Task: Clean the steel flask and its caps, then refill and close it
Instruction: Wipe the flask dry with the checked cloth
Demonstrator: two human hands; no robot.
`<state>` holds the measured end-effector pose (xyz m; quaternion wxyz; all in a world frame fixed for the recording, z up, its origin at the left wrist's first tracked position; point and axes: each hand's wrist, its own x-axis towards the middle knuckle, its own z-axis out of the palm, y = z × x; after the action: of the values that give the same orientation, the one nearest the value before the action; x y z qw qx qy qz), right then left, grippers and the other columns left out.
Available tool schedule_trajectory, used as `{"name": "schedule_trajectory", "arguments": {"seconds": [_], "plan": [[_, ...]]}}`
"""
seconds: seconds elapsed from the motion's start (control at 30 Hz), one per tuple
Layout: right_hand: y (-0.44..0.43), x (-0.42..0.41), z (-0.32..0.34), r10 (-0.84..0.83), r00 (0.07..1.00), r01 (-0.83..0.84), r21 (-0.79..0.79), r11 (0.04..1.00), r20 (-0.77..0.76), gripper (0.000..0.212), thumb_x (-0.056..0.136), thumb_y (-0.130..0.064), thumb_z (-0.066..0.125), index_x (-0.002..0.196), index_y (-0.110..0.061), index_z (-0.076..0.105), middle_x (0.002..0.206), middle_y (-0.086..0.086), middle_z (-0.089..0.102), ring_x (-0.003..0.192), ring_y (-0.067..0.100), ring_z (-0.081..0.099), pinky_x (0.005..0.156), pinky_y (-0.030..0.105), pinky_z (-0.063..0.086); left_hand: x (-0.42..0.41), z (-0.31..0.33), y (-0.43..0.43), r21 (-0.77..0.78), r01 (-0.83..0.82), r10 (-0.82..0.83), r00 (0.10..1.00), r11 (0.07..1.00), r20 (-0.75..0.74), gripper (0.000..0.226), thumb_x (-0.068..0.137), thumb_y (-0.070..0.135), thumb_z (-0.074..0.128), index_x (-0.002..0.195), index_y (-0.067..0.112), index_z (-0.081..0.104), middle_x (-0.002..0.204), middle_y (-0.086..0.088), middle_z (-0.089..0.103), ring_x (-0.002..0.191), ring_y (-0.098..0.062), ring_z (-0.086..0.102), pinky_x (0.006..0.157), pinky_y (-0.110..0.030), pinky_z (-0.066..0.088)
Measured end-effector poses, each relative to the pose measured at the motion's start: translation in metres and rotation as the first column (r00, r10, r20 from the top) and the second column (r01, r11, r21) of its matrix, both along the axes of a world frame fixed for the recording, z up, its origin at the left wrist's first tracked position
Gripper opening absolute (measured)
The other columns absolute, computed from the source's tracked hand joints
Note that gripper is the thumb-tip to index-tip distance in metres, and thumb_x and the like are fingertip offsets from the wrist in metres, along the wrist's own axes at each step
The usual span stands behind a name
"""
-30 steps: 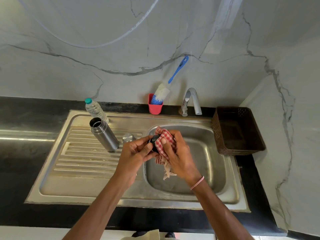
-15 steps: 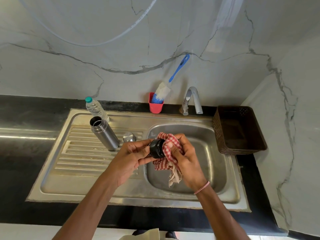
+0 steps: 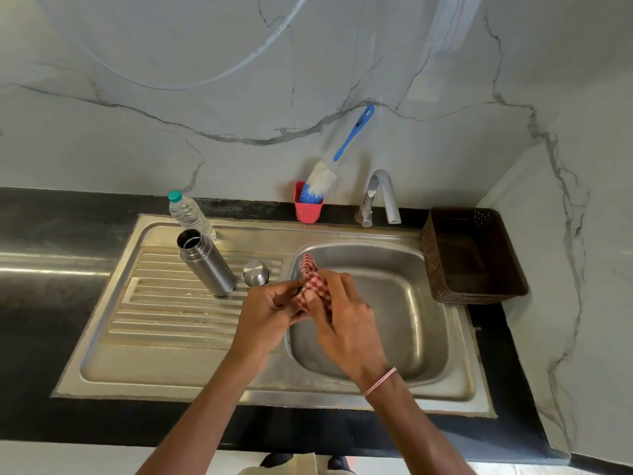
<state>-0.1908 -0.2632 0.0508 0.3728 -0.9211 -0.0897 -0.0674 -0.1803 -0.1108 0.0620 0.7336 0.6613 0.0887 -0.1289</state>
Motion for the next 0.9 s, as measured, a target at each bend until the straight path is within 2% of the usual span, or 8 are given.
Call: {"name": "schedule_trajectory", "arguments": {"seconds": [0.13,0.23,0.27,0.33,0.47,0.63,0.8,0.9], "plan": [[0.005,0.001,0.002,-0.054,0.998,0.055,-0.059,0.997,0.021,0.042,0.105,-0.055,0.032,0.120,-0.022,0.052,0.107,-0.003,0.060,0.070,0.012,0.060,0.058,0.015,0.041,-0.006,-0.001,-0.002,0.080,0.019,-0.023,0.998,0.997,0.058,0.027,0.094,-0.004,0.068,0.113,0.014,0.076,0.102,-0.007,0.081,0.099,-0.024,0.078,0.085,-0.038,0.064],[-0.003,0.021,0.010,-0.029,0.941,0.095,0.182,0.979,-0.337,0.028,0.105,-0.046,0.042,0.106,-0.023,0.058,0.098,-0.001,0.068,0.079,0.014,0.063,0.065,0.013,0.046,-0.008,-0.003,0.001,0.186,0.035,-0.059,0.990,0.982,0.126,0.038,0.089,-0.005,0.073,0.108,0.028,0.076,0.104,0.002,0.081,0.101,-0.017,0.077,0.092,-0.043,0.061],[-0.006,0.028,0.014,0.023,0.878,0.135,0.294,0.946,-0.479,0.029,0.105,-0.046,0.044,0.103,-0.022,0.061,0.098,0.002,0.070,0.087,0.020,0.066,0.076,0.024,0.054,-0.007,-0.003,0.002,0.213,0.035,-0.066,0.988,0.976,0.139,0.041,0.088,-0.005,0.074,0.109,0.030,0.076,0.105,0.005,0.080,0.103,-0.015,0.076,0.094,-0.043,0.060],[-0.011,0.039,0.022,0.151,0.727,0.283,0.492,0.823,-0.670,0.037,0.102,-0.047,0.050,0.105,-0.016,0.068,0.102,0.011,0.074,0.098,0.030,0.070,0.095,0.049,0.056,-0.007,-0.005,0.005,0.218,0.037,-0.074,0.984,0.975,0.163,0.042,0.088,-0.004,0.075,0.115,0.027,0.075,0.110,0.006,0.079,0.108,-0.013,0.074,0.097,-0.043,0.059],[-0.015,0.041,0.023,0.315,0.511,0.547,0.585,0.599,-0.800,0.048,0.095,-0.046,0.063,0.113,-0.001,0.069,0.103,0.023,0.072,0.091,0.033,0.069,0.093,0.047,0.054,-0.006,-0.004,0.003,0.229,-0.028,-0.040,0.958,0.973,0.283,0.040,0.086,0.003,0.077,0.121,0.022,0.074,0.115,0.007,0.078,0.113,-0.010,0.072,0.097,-0.036,0.059],[0.002,0.034,0.006,0.251,0.464,0.775,0.526,0.349,-0.850,0.052,0.094,-0.037,0.068,0.122,0.007,0.066,0.102,0.025,0.070,0.086,0.034,0.068,0.087,0.047,0.056,-0.010,-0.019,0.001,0.391,-0.207,0.013,0.895,0.897,0.446,0.043,0.084,0.002,0.082,0.120,0.024,0.075,0.116,0.007,0.077,0.109,-0.006,0.073,0.093,-0.024,0.059],[0.005,0.019,-0.010,0.221,0.486,0.819,0.529,0.222,-0.845,0.044,0.102,-0.042,0.055,0.094,-0.003,0.072,0.083,0.016,0.075,0.070,0.026,0.073,0.078,0.042,0.054,-0.015,-0.036,0.019,0.052,-0.309,0.304,0.948,0.949,0.092,0.032,0.088,0.013,0.078,0.120,0.015,0.073,0.110,-0.001,0.080,0.106,-0.017,0.075,0.090,-0.032,0.061],[0.006,0.015,-0.013,0.203,0.492,0.826,0.528,0.198,-0.847,0.048,0.102,-0.043,0.054,0.102,0.001,0.073,0.089,0.018,0.077,0.072,0.027,0.076,0.079,0.041,0.057,-0.023,-0.045,0.031,-0.189,-0.351,0.334,0.935,0.917,-0.119,0.037,0.091,0.018,0.070,0.124,0.003,0.068,0.118,-0.014,0.076,0.112,-0.027,0.073,0.095,-0.033,0.060]]}}
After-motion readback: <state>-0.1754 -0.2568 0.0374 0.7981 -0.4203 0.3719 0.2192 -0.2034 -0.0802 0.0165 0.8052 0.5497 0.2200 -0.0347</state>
